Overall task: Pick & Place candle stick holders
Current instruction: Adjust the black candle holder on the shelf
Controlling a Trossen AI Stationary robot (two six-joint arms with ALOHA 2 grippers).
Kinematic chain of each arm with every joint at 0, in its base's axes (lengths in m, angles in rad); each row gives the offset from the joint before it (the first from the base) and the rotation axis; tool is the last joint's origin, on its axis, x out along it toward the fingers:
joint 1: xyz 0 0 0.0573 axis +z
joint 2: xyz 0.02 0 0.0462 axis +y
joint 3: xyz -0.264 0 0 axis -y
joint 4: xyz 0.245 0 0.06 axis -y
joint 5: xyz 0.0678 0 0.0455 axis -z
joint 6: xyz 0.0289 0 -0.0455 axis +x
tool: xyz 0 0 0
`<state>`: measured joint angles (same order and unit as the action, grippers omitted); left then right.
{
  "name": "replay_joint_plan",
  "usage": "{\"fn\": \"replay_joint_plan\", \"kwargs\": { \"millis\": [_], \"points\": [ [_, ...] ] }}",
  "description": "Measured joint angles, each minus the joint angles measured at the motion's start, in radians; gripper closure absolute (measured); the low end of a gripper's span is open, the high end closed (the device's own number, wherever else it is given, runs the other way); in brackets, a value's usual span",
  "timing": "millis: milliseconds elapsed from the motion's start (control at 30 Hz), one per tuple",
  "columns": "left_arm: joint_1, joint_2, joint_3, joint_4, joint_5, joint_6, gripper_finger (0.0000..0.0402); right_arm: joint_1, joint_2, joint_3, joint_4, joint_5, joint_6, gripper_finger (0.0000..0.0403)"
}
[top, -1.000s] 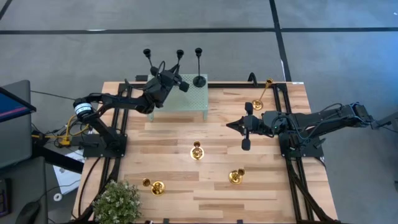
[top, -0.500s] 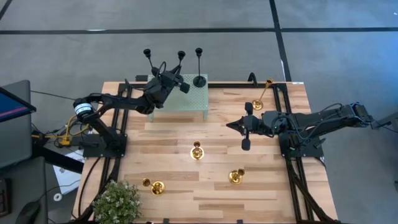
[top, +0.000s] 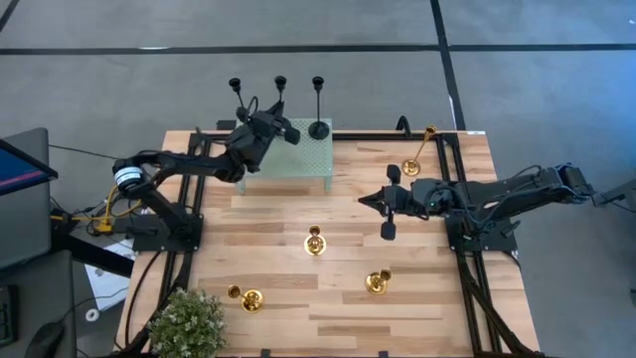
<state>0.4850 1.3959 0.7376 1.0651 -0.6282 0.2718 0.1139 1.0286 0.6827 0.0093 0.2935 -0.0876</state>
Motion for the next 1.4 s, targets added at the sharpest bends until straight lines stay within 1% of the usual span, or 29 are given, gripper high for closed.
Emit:
{"fn": "replay_joint_plan", "kwargs": {
  "millis": [400, 567, 767, 1067, 1400],
  "points": [
    [-0.003, -0.011, -0.001, -0.009, 0.0, -0.027, 0.0389, 0.0, 0.0, 0.0, -0.001, 0.0, 0.0, 0.0403],
    [-0.002, -0.011, -0.001, -0.053, 0.0, -0.068, 0.0389, 0.0, 0.0, 0.0, -0.001, 0.0, 0.0, 0.0403],
    [-0.001, -0.011, -0.001, -0.054, 0.0, -0.095, 0.0389, 0.003, 0.0, 0.0, -0.001, 0.0, 0.0, 0.0403],
    [0.0, -0.011, -0.001, -0.056, 0.0, -0.098, 0.0388, 0.003, 0.0, 0.0, -0.001, 0.0, 0.0, 0.0403],
    [0.007, -0.011, -0.001, -0.1, 0.0, -0.131, 0.0387, 0.003, 0.0, 0.0, -0.001, 0.0, 0.001, 0.0403]
  ]
}}
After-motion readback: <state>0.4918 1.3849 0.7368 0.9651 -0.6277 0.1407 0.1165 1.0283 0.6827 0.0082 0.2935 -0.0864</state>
